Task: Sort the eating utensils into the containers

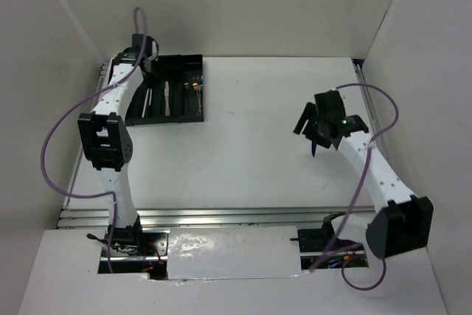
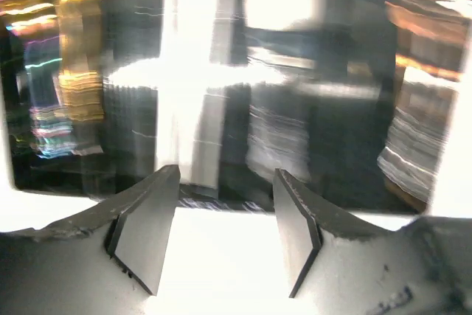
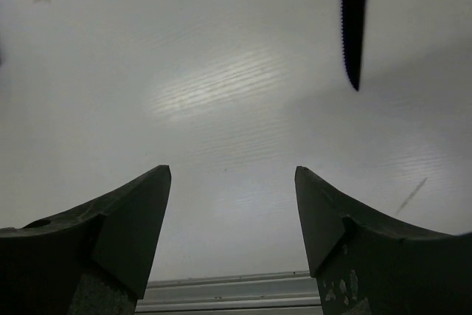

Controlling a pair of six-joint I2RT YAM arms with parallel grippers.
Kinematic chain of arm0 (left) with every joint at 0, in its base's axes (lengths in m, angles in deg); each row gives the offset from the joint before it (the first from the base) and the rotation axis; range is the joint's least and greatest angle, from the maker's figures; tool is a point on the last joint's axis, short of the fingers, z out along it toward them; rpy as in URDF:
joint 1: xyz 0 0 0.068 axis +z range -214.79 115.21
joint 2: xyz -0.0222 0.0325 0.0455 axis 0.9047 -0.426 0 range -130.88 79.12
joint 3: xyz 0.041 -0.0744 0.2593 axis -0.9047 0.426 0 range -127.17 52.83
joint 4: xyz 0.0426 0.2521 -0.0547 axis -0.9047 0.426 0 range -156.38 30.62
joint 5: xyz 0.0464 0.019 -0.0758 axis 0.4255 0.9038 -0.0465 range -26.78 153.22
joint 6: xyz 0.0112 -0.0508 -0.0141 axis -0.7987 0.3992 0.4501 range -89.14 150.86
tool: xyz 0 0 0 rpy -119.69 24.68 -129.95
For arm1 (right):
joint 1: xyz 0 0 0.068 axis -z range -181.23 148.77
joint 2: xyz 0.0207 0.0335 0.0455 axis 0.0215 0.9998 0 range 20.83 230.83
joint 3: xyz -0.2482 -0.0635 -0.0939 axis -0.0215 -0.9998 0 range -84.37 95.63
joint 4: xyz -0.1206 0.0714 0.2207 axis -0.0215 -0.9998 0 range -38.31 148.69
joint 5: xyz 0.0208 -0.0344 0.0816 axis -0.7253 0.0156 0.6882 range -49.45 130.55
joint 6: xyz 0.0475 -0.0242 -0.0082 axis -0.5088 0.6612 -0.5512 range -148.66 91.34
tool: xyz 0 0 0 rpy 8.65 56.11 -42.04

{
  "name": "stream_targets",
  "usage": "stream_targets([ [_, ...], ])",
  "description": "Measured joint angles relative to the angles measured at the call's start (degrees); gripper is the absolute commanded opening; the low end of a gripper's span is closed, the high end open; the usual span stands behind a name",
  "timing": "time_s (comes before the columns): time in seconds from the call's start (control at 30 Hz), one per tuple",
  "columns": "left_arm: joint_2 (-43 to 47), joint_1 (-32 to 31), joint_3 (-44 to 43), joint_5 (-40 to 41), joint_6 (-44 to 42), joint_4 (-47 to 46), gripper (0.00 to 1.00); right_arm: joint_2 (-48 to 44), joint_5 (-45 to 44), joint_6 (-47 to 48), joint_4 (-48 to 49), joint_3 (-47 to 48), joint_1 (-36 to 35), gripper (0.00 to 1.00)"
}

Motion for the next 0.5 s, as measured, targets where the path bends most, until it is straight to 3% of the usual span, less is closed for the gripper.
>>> stream_targets([
  [0.17,21.6,-11.0,15.1,-2.3,2.1,-4.9,0.69,10.3,1.3,-0.1,-0.4,3.5,13.7,0.81],
  [0.2,25.6,-12.3,17.6,-2.9,2.5,-5.7,0.69,12.3,1.5,-0.2,-0.3,4.0,15.5,0.87],
  [0.27,31.0,-13.6,20.9,-3.8,3.6,-6.9,0.69,16.2,2.0,-0.5,0.2,5.2,18.2,0.88],
  [0.5,35.1,-17.3,33.4,-6.3,8.1,-10.5,0.69,29.3,5.7,-1.9,4.7,11.0,24.3,0.9],
])
